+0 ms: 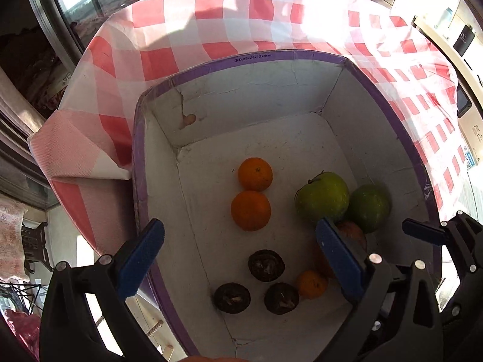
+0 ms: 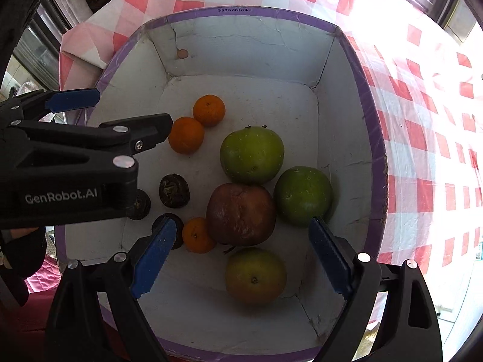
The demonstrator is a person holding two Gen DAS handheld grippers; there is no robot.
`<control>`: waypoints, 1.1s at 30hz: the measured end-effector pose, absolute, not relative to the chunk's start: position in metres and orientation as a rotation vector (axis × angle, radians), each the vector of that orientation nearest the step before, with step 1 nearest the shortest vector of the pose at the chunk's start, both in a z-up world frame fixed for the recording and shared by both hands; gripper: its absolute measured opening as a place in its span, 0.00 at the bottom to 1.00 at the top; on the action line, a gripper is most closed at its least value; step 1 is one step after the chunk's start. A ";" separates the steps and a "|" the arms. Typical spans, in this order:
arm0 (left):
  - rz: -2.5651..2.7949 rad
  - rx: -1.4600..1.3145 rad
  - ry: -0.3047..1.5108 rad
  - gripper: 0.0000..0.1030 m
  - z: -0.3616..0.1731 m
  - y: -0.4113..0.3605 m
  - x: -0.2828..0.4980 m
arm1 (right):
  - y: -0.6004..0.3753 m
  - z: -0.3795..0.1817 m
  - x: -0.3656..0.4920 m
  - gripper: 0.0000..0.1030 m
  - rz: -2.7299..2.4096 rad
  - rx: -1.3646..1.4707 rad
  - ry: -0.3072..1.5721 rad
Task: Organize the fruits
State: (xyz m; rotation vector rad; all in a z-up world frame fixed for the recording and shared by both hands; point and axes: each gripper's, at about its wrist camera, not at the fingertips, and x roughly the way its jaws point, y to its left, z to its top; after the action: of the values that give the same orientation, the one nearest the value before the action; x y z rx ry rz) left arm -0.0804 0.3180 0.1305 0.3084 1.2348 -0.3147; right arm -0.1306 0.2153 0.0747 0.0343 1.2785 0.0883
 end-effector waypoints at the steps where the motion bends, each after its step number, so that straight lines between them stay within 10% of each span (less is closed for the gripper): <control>1: -0.314 0.314 1.241 0.98 0.128 0.319 -0.080 | 0.215 0.073 -0.130 0.84 0.082 0.038 1.285; 33: -0.365 0.354 1.285 0.98 0.112 0.312 -0.085 | 0.216 0.065 -0.115 0.84 0.062 0.046 1.322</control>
State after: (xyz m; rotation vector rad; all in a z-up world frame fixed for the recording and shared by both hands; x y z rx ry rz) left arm -0.0848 0.3123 0.1121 0.3544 1.2854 -0.3651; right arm -0.1152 0.2163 0.0647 0.0459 1.3222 0.0618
